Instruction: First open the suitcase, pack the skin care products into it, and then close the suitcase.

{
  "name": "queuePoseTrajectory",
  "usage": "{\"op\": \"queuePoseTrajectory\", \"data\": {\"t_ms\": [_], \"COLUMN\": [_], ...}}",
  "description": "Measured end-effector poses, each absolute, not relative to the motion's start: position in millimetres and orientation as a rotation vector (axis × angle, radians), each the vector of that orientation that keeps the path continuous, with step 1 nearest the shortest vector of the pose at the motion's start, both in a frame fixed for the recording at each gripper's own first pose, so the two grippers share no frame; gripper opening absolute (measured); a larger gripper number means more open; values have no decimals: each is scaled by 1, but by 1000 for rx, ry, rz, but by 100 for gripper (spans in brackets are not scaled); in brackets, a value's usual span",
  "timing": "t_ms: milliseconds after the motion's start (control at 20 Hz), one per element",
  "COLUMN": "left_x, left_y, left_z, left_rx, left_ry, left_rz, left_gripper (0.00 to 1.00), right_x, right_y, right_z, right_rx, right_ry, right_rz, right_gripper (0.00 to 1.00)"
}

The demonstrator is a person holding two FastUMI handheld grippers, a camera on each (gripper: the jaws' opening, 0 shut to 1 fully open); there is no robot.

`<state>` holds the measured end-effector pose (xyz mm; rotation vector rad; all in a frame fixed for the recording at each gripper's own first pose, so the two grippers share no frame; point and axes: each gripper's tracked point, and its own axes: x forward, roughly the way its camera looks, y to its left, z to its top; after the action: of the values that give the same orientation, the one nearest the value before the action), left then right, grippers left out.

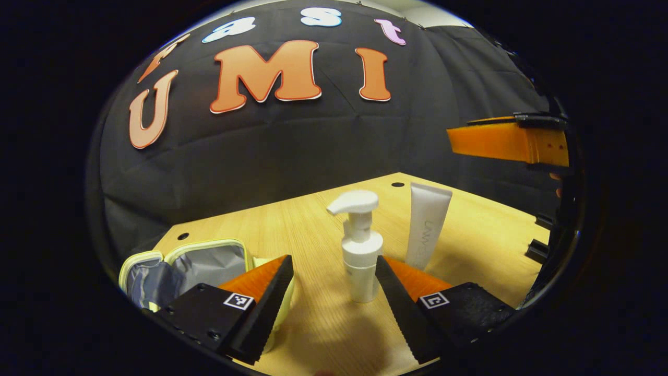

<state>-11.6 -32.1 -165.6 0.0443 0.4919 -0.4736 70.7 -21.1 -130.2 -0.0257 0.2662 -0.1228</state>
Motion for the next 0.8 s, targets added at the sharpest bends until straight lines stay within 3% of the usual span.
{"op": "queuePoseTrajectory", "data": {"t_ms": [450, 550, 700, 800], "left_x": [3, 4, 6, 4], "left_y": [-78, -86, -89, -87], "left_z": [-217, -223, -223, -223], "left_rx": [13, -2, -33, -49], "left_ry": [585, 598, 616, 647], "left_rz": [-538, -546, -538, -531], "left_gripper": [99, 93, 63, 60], "right_x": [63, 64, 65, 66], "right_y": [-21, -20, -18, -18], "right_z": [-162, -168, -177, -187], "right_rx": [-13, -9, -2, 3], "right_ry": [326, 337, 354, 369], "right_rz": [-86, -77, -64, -52], "right_gripper": [96, 96, 96, 96]}}
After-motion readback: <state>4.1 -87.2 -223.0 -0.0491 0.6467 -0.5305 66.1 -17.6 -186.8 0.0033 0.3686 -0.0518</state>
